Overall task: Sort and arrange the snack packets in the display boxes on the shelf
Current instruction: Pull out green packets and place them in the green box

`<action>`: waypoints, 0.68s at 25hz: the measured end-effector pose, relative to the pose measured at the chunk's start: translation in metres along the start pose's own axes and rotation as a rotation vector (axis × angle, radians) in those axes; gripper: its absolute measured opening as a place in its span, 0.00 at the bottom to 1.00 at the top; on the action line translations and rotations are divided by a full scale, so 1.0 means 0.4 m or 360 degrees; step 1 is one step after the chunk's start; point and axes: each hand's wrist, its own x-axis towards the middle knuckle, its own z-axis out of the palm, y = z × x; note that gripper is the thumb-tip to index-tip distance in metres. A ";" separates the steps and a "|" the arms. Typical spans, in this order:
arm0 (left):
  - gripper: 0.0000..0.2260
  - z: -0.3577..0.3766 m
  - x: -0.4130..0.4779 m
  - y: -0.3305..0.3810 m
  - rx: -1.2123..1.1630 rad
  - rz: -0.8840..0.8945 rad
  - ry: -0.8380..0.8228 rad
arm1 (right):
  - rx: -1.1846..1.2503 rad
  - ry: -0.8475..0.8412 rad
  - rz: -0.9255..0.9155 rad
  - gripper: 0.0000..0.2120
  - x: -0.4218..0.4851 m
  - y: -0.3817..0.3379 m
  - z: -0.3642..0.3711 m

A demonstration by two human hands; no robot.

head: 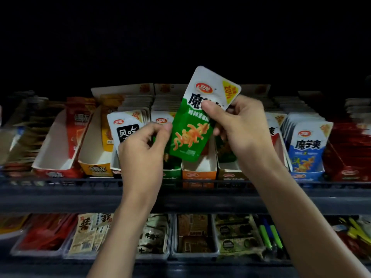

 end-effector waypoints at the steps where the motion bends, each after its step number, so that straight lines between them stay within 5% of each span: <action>1: 0.12 -0.015 0.009 -0.009 0.0076 -0.0008 0.0113 | 0.0015 0.0027 -0.0055 0.03 0.002 0.002 0.018; 5: 0.07 -0.057 0.045 -0.051 0.0305 -0.0179 0.0296 | 0.0001 0.0020 -0.0074 0.07 0.006 0.025 0.081; 11: 0.05 -0.075 0.043 -0.073 0.1090 -0.0313 -0.0087 | -0.0372 -0.0022 -0.0151 0.07 0.013 0.062 0.128; 17: 0.07 -0.079 0.034 -0.055 0.1317 -0.0272 -0.0116 | -0.0816 -0.0127 -0.0089 0.06 0.023 0.121 0.160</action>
